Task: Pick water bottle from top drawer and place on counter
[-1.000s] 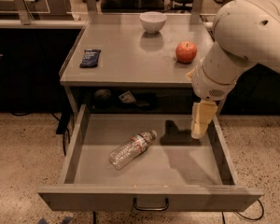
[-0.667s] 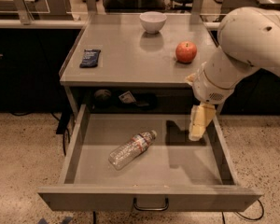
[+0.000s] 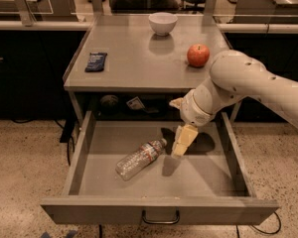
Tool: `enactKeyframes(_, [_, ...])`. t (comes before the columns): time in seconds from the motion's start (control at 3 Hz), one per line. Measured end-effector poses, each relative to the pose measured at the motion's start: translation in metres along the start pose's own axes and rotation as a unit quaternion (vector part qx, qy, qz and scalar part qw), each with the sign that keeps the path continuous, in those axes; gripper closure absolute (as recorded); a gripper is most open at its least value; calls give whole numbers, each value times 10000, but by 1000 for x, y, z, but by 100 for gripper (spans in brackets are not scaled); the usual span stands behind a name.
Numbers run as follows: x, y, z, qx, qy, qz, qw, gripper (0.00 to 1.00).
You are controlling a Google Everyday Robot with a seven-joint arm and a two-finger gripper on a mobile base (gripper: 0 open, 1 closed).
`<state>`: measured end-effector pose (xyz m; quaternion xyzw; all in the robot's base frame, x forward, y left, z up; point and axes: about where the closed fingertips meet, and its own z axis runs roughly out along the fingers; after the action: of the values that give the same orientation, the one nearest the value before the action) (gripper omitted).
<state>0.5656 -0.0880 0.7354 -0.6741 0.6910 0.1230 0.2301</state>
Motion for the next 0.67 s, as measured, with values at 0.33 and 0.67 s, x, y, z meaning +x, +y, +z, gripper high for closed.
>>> enactKeyframes(0.33, [0,0,0,-1,0,-1,10000,0])
enactKeyframes(0.67, [-7,10,36,-292,61,-120,9995,0])
